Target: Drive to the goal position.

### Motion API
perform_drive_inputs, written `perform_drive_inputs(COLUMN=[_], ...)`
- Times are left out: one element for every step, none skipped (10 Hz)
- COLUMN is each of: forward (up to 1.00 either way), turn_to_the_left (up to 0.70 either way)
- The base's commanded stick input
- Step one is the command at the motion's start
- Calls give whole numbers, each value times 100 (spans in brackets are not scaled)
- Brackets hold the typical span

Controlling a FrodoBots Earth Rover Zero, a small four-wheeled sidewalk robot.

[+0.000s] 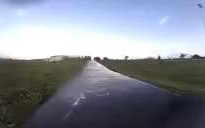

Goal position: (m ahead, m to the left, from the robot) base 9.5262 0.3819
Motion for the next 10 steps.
perform_drive_inputs(forward=[45,45,45,45,45,45,45,45,45,45], turn_to_the_left=[0,0,0,0,0,0,0,0,0,0])
